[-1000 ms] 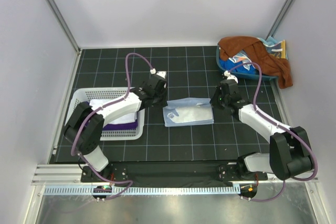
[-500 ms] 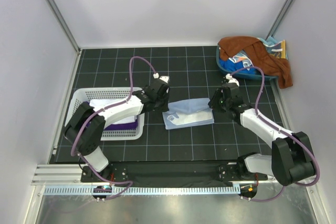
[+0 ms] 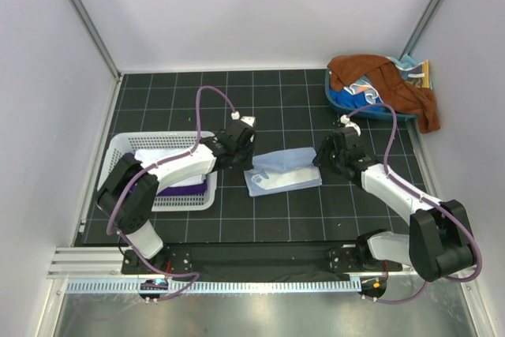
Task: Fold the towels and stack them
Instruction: Fold the towel
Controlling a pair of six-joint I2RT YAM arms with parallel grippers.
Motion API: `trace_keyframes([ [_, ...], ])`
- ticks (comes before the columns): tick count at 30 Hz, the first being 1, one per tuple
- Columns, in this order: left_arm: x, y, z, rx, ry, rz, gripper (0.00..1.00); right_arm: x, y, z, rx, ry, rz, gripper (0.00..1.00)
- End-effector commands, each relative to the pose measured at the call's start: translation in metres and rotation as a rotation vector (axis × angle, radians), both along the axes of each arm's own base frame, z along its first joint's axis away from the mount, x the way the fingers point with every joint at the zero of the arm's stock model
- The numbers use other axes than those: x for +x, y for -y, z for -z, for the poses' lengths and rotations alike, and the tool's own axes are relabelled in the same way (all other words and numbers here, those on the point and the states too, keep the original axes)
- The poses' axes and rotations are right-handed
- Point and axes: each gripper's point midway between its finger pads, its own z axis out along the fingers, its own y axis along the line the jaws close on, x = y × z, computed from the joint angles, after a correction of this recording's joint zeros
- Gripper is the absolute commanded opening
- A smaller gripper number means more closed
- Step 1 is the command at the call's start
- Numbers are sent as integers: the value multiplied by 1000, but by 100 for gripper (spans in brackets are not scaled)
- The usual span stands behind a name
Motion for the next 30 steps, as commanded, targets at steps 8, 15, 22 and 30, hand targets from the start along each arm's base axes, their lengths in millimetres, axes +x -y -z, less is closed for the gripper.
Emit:
trace_keyframes([
  [8,-3,-5,-2,47,6,35,0,4,-9,-13,32,30,25,51],
  [15,-3,-6,-3,65,3,52,0,7,-9,-14,50,9,59,54],
  [22,-3,-5,-5,65,5,60,0,9,-17,6,75,-33,71,56],
  [30,-2,-8,-8,81,13,65,0,11,-21,10,94,-40,86,44],
])
